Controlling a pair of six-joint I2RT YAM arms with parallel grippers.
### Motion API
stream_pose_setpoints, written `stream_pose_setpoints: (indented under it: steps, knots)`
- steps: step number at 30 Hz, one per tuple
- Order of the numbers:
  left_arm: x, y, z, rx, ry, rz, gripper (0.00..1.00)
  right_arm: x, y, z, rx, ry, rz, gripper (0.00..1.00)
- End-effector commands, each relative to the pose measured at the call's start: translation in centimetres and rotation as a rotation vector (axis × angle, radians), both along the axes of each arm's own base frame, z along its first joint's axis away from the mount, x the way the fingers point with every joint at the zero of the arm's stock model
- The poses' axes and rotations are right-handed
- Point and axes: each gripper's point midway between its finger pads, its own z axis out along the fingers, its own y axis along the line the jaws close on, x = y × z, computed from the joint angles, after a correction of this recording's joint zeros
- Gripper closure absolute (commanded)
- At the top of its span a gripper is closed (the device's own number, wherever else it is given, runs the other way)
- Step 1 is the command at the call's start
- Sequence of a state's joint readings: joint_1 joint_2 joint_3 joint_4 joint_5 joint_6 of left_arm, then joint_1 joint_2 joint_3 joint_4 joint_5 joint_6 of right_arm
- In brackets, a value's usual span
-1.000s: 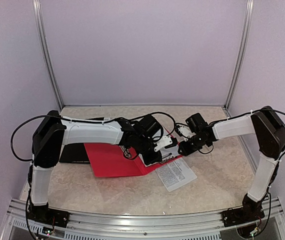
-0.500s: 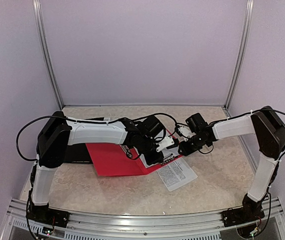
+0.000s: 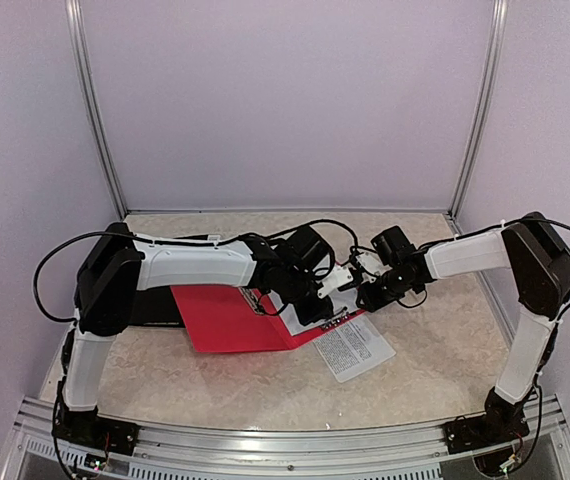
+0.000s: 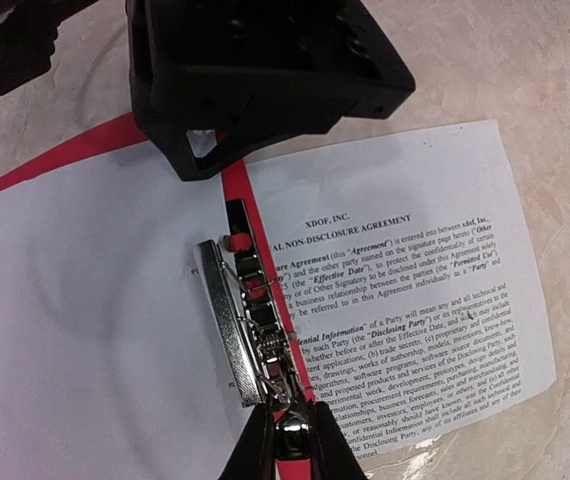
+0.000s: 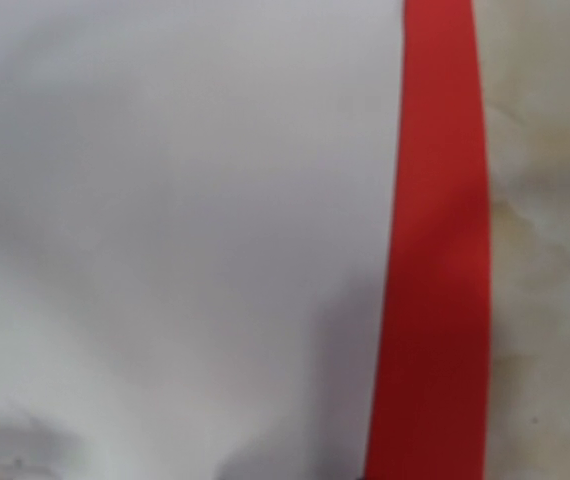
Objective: Put the files into the folder
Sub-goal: Close the spring clip on the folder with some files.
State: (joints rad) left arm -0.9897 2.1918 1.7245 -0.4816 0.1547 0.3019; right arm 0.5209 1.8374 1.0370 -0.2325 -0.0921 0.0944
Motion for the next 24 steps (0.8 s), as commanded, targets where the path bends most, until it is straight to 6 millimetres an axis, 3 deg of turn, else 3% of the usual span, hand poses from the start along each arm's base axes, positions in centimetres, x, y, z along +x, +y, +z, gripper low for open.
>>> stream_pose_setpoints:
  steps: [1,15,24]
  knots:
    - [0.6,-1.6,0.0,-0.044,-0.017,-0.009,0.89,-0.9,-1.0,-1.9,-0.037,0.063,-0.005,0.71]
    - [1.2,-3.1,-0.2,-0.091,-0.019,-0.012,0.85,-1.0,-1.1,-1.8,-0.036,0.061,-0.006,0.71]
    - [1.5,-3.4,-0.6,-0.098,-0.024,-0.004,0.76,-0.9,-1.0,-1.6,-0.033,0.055,-0.007,0.71]
